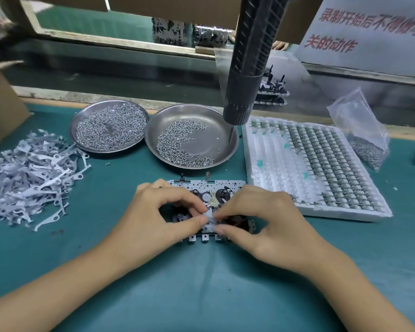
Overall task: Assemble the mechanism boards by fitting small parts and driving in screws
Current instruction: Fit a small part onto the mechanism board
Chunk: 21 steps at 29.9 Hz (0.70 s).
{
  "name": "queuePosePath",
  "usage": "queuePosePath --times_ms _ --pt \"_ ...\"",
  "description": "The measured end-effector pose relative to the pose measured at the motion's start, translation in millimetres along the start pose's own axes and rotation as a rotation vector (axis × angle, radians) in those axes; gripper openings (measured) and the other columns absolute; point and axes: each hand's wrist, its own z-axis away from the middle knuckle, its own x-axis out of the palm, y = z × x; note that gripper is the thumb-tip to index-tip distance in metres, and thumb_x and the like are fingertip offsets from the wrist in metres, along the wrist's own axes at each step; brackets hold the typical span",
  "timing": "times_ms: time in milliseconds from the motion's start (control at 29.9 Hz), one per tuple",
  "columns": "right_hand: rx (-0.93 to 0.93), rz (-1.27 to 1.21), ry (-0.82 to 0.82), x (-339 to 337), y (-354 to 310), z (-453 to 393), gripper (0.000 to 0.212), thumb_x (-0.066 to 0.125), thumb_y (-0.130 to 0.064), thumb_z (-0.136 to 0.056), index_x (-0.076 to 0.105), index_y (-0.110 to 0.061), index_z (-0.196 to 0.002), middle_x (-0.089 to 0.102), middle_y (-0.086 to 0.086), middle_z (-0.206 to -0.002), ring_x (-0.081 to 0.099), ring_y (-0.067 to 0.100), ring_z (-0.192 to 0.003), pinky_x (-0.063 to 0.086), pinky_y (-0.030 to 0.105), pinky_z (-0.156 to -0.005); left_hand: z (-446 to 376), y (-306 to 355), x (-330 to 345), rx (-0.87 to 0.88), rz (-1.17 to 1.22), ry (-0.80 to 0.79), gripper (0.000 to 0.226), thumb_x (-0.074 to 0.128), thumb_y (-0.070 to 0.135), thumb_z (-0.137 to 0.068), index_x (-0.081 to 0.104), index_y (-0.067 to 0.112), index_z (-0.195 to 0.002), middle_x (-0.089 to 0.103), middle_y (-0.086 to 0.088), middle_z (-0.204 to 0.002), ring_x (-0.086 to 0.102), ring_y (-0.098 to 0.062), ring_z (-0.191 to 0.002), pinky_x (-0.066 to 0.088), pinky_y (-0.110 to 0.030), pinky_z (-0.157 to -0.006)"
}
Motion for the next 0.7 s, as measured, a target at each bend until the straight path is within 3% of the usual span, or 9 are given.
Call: queuePosePath --times_ms 200,367,601,701 --pt "-0.141 0.115 0.031 6.4 5.3 3.7 0.009 0.077 -0.011 -0.076 0.074 -0.01 -0.085 0.068 0.0 -0.073 0.06 0.019 -0.072 0.051 0.034 -0.062 1.2 -0.5 0.1 0.005 -0.013 0.0 0.009 0.073 0.037 -0.062 0.069 0.037 -0.07 0.066 0.026 -0.07 0.053 -0.006 -0.087 0.035 -0.031 -0.09" --pt "-0.189 0.198 0.117 17.6 7.2 9.6 0.006 0.073 -0.008 -0.079 0.075 -0.008 -0.085 0.066 0.0 -0.069 0.059 0.021 -0.07 0.05 0.031 -0.062 1.6 -1.2 1.3 0.033 -0.065 0.034 0.011 0.071 0.041 -0.063 0.071 0.037 -0.074 0.064 0.031 -0.074 0.05 -0.001 -0.088 0.03 -0.019 -0.088" --pt "-0.105 0.069 0.272 28.7 6.7 13.0 0.014 0.073 -0.003 -0.076 0.074 -0.011 -0.088 0.067 -0.003 -0.077 0.06 0.013 -0.075 0.05 0.022 -0.068 2.7 -2.1 1.9 0.07 -0.097 0.046 0.012 0.068 0.049 -0.065 0.067 0.042 -0.075 0.065 0.031 -0.078 0.052 0.002 -0.088 0.028 -0.019 -0.088" --pt "-0.114 0.099 0.298 33.1 7.3 13.3 0.011 0.07 -0.004 -0.079 0.074 -0.009 -0.088 0.067 -0.005 -0.081 0.06 0.013 -0.078 0.049 0.021 -0.072 3.0 -1.4 2.7 0.058 -0.103 0.051 0.01 0.071 0.041 -0.066 0.067 0.041 -0.075 0.064 0.032 -0.078 0.051 0.004 -0.088 0.028 -0.016 -0.086"
